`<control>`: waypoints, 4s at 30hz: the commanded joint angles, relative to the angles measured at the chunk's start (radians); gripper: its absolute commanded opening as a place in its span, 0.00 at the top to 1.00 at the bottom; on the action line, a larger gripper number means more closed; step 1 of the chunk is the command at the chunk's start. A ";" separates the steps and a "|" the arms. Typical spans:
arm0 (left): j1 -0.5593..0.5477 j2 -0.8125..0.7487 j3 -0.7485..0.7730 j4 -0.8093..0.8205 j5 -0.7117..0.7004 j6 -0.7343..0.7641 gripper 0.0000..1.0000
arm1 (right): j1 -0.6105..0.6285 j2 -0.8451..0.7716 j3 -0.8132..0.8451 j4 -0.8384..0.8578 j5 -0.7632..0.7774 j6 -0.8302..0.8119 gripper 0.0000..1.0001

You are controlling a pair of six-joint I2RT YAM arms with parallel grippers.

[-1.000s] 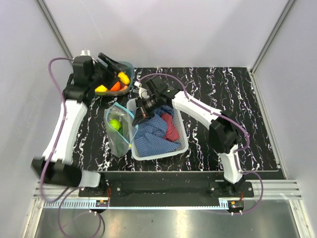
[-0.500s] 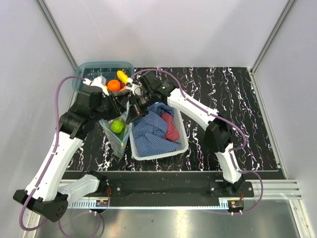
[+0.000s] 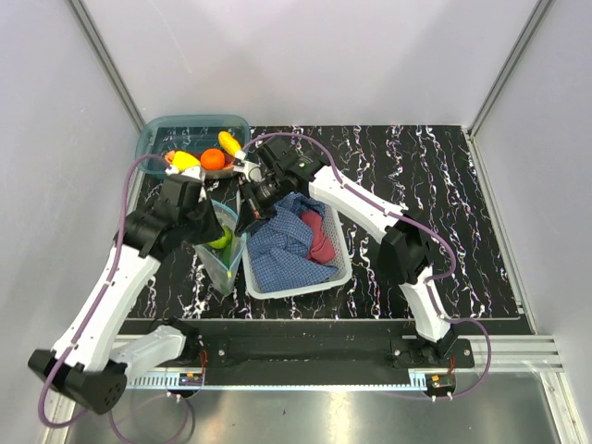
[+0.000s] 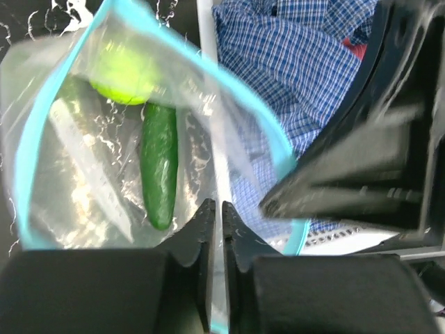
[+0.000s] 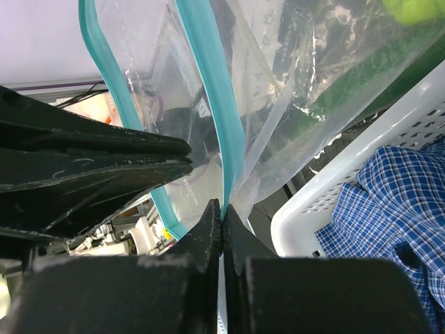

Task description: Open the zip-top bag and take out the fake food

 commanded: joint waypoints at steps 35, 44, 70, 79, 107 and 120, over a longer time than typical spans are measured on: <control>0.068 0.277 -0.401 0.346 -0.010 -0.114 0.48 | -0.067 -0.081 -0.136 0.123 -0.095 0.072 1.00; 0.068 0.258 -0.438 0.347 -0.030 -0.131 0.48 | -0.066 -0.066 -0.023 0.121 -0.130 0.141 1.00; 0.045 0.225 -0.277 0.302 -0.021 -0.096 1.00 | -0.017 -0.112 -0.180 0.140 -0.102 0.070 1.00; 0.045 0.125 -0.250 0.228 0.126 -0.176 1.00 | 0.000 -0.028 0.047 -0.023 -0.009 -0.019 1.00; 0.056 -0.280 -0.251 0.139 0.254 -0.119 1.00 | -0.007 0.094 0.286 -0.204 0.138 -0.066 1.00; 0.056 -0.369 -0.129 0.312 0.050 -0.189 1.00 | 0.008 -0.015 0.057 -0.078 0.079 -0.048 1.00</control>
